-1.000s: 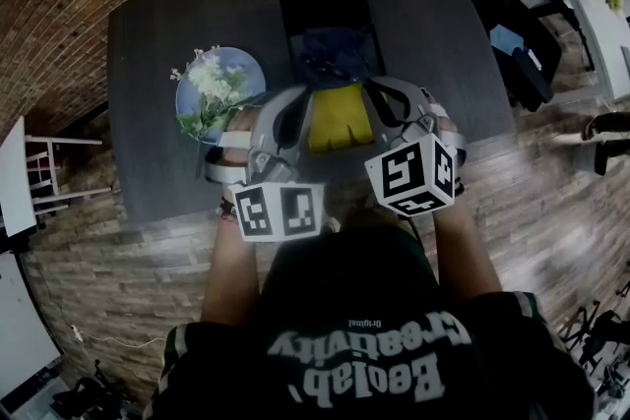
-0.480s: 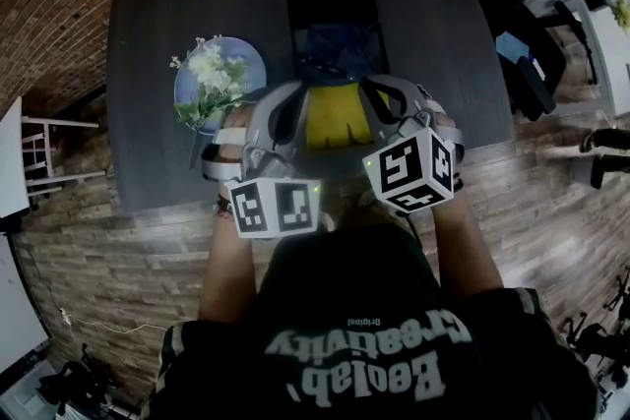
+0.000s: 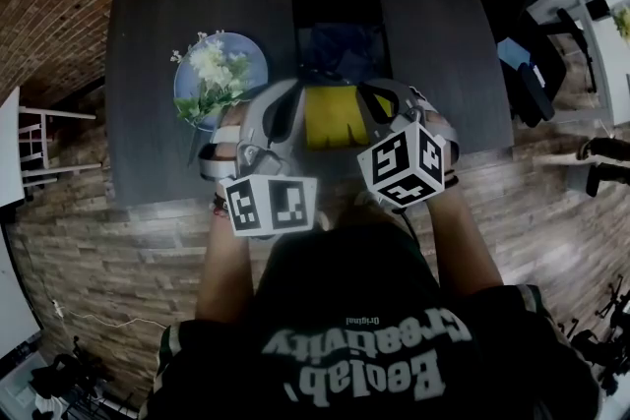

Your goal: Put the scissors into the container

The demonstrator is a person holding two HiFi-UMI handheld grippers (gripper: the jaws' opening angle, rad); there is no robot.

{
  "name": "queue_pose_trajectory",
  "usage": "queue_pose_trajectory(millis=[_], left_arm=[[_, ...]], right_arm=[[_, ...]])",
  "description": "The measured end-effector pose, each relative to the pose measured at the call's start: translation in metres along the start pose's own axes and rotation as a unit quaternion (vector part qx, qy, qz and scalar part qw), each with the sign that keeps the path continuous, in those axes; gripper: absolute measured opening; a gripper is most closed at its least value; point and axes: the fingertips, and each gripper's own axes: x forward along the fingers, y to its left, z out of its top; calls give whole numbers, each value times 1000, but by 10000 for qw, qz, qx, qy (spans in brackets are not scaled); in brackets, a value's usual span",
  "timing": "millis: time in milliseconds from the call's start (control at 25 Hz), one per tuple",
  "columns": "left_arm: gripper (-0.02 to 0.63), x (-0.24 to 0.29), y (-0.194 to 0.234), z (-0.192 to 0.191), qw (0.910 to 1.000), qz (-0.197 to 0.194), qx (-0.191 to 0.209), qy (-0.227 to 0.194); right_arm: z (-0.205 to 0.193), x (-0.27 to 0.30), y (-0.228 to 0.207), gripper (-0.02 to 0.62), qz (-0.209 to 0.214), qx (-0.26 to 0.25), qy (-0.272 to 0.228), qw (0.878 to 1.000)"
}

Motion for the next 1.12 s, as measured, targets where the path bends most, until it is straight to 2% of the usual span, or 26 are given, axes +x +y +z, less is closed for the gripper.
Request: queue_pose_trajectory(millis=[1120], left_arm=[[2, 2, 0, -18, 9998, 16, -106, 163]], right_arm=[[-41, 47, 40, 12, 632, 228, 595, 9960]])
